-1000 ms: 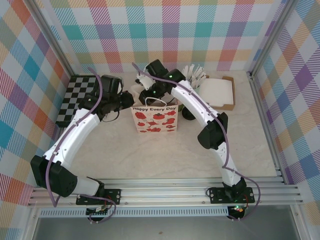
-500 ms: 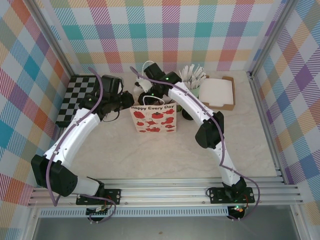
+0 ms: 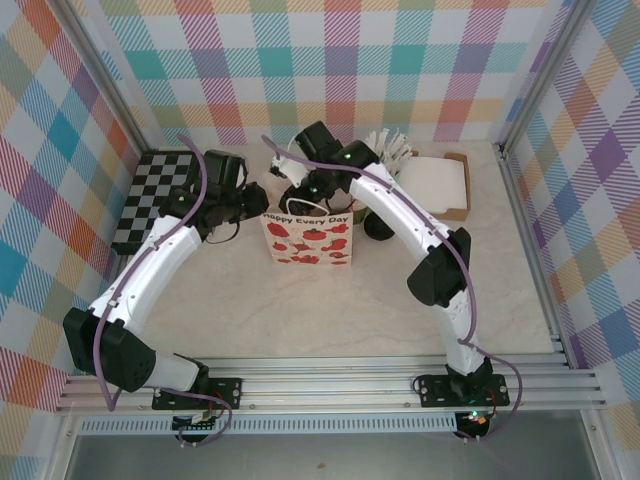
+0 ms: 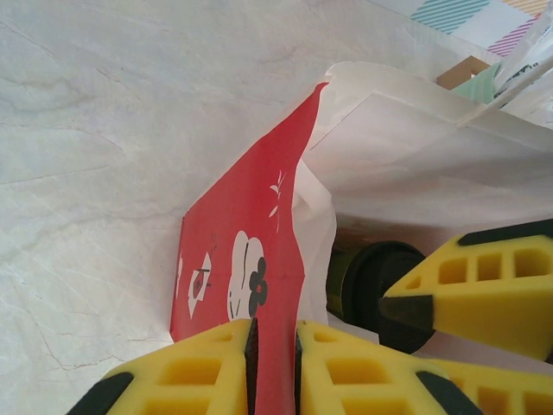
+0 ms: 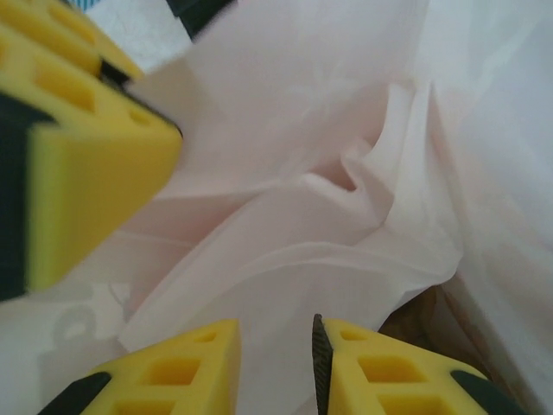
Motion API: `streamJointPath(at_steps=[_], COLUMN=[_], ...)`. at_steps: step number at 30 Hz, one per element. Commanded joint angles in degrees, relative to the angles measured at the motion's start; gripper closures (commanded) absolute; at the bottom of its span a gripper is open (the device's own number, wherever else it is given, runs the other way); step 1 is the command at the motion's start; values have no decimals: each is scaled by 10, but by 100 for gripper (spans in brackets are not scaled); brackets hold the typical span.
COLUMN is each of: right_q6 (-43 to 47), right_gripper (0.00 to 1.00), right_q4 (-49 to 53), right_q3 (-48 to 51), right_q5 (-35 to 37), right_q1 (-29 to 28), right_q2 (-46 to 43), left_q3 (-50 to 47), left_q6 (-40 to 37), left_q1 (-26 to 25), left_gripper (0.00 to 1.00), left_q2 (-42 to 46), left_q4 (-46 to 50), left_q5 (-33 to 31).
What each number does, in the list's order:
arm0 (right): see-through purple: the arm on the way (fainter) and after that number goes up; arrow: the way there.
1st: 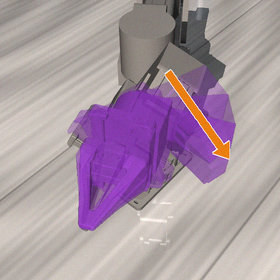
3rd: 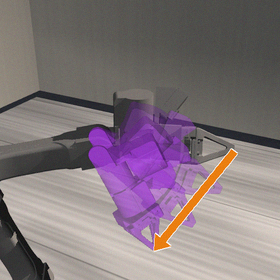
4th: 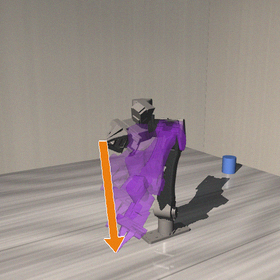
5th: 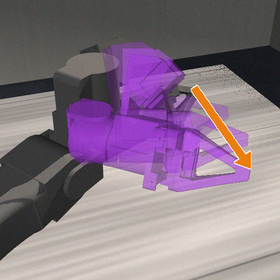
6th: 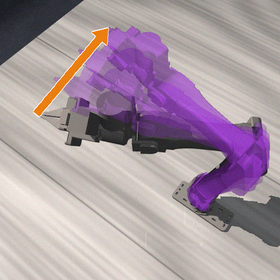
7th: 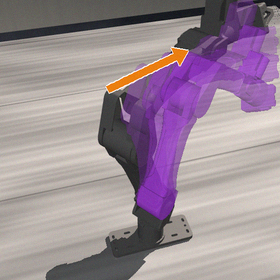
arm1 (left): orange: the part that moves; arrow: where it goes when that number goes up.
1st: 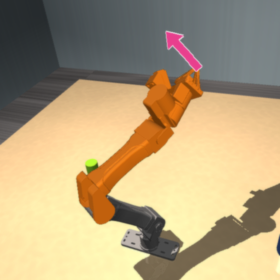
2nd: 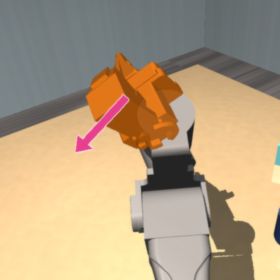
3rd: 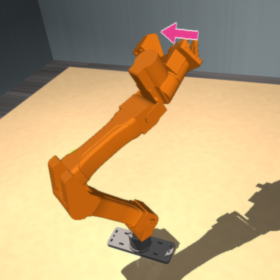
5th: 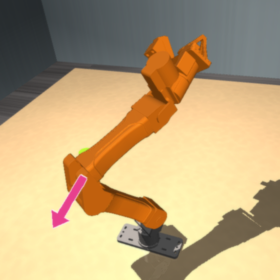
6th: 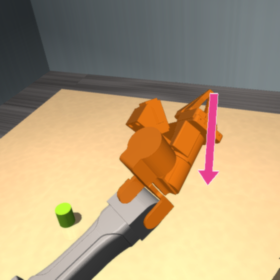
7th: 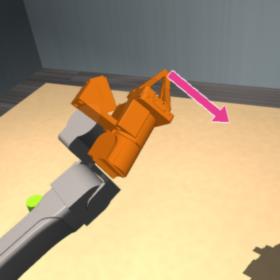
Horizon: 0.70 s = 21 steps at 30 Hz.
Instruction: Pack the takeout coffee
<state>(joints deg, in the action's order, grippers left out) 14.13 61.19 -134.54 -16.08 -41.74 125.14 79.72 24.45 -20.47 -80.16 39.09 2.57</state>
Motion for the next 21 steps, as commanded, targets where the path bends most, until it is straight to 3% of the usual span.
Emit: streamJointPath(at_steps=[1,7,11,17,21], right_q6=[40,22,37,17,-29], right_gripper=[70,70,67,53,35], right_q4=[22,53,64,24,-19], right_q3=[-6,-102,-130,-95,-37], right_q5=[3,21,29,68,107], right_q1=[-3,-3,-3,-2,-2], right_q2=[22,85,74,-10,-73], left_q3=[2,-5,-3,-1,3], left_q6=[4,14,19,41,45], left_q1=[6,5,5,-2,-13], left_gripper=[80,82,82,83,84], left_q2=[0,2,-1,-2,-3], left_q4=[7,-7,-8,-15,-13], left_q5=[14,37,49,67,68])
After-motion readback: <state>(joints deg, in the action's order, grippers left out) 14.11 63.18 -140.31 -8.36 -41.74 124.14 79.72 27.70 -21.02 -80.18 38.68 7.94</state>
